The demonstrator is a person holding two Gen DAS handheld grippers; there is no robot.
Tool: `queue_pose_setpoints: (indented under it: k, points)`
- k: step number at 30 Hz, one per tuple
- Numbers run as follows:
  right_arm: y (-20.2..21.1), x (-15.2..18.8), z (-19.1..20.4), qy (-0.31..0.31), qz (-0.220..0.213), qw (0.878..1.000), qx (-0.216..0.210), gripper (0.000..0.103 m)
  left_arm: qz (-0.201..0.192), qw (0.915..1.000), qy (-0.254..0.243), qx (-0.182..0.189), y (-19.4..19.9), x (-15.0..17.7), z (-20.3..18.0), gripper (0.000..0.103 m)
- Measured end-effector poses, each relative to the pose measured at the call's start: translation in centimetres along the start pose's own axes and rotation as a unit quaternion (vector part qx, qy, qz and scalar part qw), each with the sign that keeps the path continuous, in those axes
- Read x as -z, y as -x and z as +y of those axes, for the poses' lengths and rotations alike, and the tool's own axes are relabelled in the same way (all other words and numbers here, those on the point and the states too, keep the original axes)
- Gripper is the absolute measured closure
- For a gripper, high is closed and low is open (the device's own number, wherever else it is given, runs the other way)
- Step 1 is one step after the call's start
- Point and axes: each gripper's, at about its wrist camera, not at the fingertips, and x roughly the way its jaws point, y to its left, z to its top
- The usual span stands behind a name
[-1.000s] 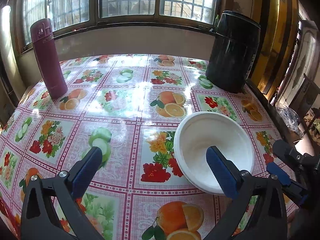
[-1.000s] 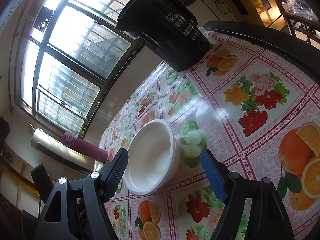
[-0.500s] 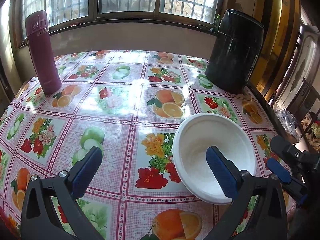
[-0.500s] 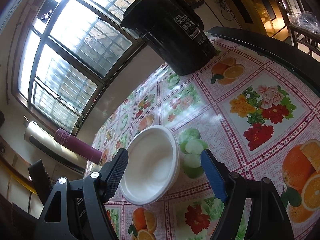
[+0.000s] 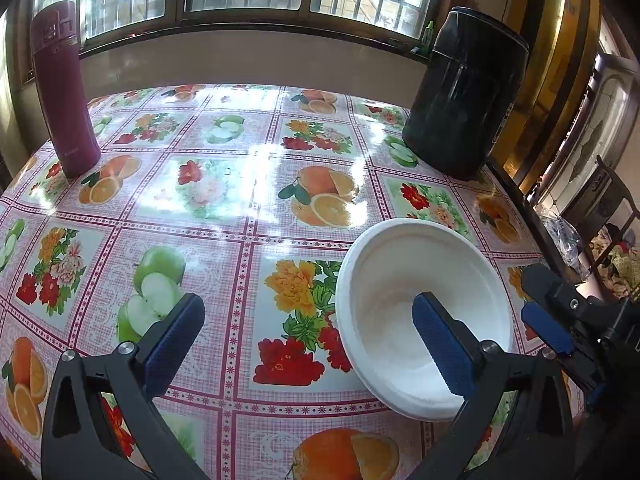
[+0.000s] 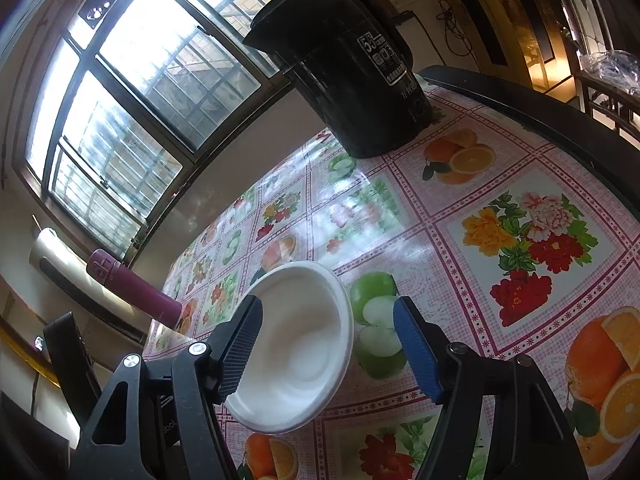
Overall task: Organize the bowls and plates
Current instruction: 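Bring both open grippers around the small white bowl rim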
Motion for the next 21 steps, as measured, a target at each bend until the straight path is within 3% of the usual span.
queue_pose_setpoints:
  k: [8,10,21]
  points:
    - [-0.46,0.17,-0.29,-0.001,0.009,1.000,0.001,0.051,0.009,0.9999,-0.004,0.013,-0.32,0.11,0.07,0.000]
    - [-0.57,0.21,-0.24,0.002,0.010,1.000,0.002,0.059,0.011,0.9997,-0.008,0.019,-0.40,0.15,-0.14,0.000]
    - [-1.01,0.61,-0.41,0.002,0.018,1.000,0.009,0.060,0.010,0.9996,-0.026,-0.001,-0.52,0.41,-0.50,0.000]
